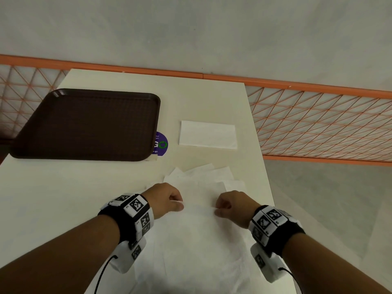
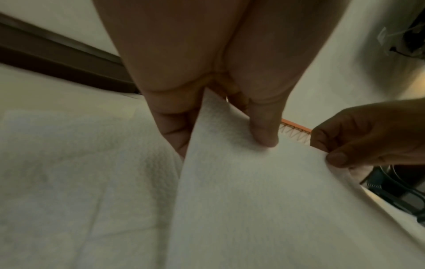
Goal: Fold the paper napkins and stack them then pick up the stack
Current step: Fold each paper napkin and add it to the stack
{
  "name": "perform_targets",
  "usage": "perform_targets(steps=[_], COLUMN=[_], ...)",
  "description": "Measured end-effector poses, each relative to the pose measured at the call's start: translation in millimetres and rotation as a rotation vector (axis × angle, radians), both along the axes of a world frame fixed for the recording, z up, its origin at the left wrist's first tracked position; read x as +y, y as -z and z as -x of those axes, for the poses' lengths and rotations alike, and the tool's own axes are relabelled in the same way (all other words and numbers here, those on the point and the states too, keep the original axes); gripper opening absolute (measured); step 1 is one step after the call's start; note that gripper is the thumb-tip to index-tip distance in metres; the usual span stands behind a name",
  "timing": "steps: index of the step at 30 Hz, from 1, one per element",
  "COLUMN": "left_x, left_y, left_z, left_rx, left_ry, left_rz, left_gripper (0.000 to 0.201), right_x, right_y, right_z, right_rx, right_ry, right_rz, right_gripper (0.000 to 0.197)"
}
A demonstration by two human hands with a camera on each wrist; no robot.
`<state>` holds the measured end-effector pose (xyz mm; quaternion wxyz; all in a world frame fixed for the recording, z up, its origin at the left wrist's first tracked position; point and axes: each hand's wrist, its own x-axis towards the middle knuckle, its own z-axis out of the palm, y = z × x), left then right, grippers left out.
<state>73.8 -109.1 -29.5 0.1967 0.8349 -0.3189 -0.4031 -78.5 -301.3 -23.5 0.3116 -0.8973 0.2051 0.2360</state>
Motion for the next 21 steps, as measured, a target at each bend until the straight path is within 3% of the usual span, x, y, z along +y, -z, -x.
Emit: perform_targets(steps=[4,8,11,15,19,21], left_x=[1.0,-5.1,-10.8,-18.0,-11.9,-3.3], left_y=[3.8,5.4,5.6,6.3,16.5,28.1], left_z=[-2.8,-2.8,2.3,26.3,55.1,59.0], left_rx=[0.019,-0.218,-0.406,-0.603,-0.472,-0.519], left_ry=[-0.052,-0.04,0.042,0.278,0.495,0.525], left_rz=[-0.005,-0.101,-0.125,0.094,-0.147,-0.12], left_gripper=[0.017,0.022,0.032,0.054,0.061,0.069], right_x=[-12.6,-19.3,-13.3,16.9,33.4,33.7], right_y=[-1.7,2.1,0.2,3.5,25.4,34.1], right_z=[0.2,-1.8,-0.1,4.3,15.4,23.9], right_rx=[-0.037,-0.026,0.007,-0.1,-0.01,0.028], right_ry=[0.138,0.205,0.088,-0.231,-0.385,-0.389], right_rz=[-0.073,0.033,0.253,0.405,0.434,0.481], right_gripper=[0.011,0.004,0.028,0.053,0.067,0.066])
